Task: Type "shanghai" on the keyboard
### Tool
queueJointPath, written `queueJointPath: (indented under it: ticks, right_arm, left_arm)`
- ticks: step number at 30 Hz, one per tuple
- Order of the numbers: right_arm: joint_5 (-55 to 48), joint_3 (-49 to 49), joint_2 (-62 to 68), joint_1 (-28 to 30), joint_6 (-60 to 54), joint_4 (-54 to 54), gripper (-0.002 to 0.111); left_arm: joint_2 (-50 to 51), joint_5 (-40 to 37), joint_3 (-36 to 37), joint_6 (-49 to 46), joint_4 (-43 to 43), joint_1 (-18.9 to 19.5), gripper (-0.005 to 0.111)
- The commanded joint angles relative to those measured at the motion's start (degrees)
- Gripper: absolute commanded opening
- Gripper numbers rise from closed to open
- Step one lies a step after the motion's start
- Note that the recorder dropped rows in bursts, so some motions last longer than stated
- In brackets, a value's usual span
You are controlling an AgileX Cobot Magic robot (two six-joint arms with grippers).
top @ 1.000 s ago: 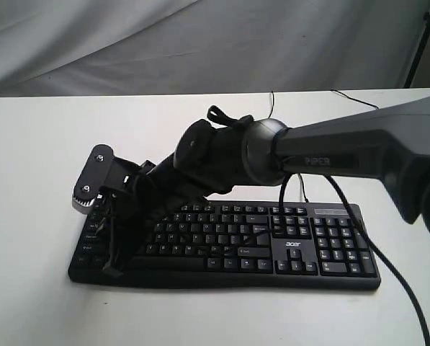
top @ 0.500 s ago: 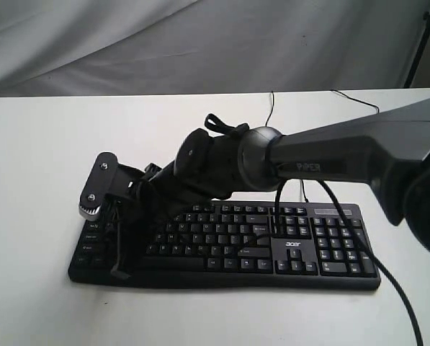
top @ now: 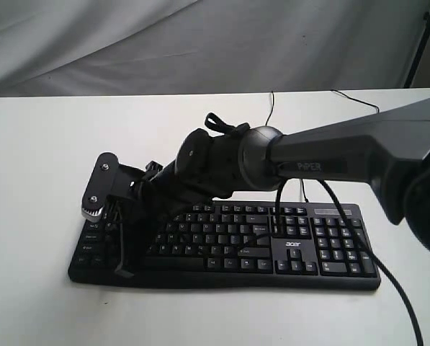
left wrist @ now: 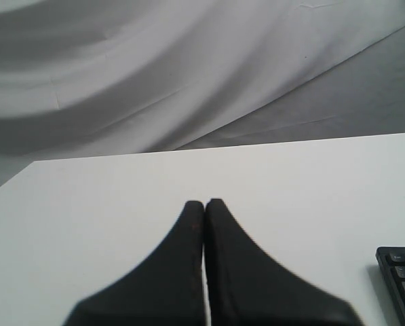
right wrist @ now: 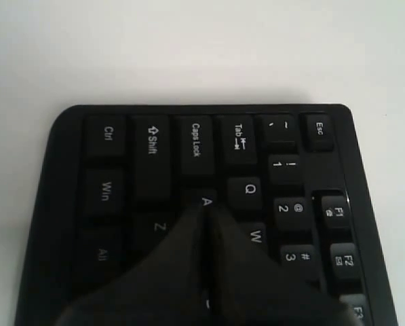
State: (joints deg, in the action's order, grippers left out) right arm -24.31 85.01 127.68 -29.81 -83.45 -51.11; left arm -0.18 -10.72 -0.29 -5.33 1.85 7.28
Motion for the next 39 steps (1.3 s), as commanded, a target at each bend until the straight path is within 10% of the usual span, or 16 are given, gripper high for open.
queueJointPath:
  ticks: [1,39]
  right_arm:
    - [0.3,0.46,-0.19,0.2,-0.23,0.23,0.0]
    - [-0.62,0.46,-2.16,0.58,-0.05,1.08,0.0]
  left_arm:
    - [0.18,0.22,0.29,0.16,-0.03,-0.22,0.001]
    - [0.18,0.22,0.29,0.16,-0.03,-0.22,0.001]
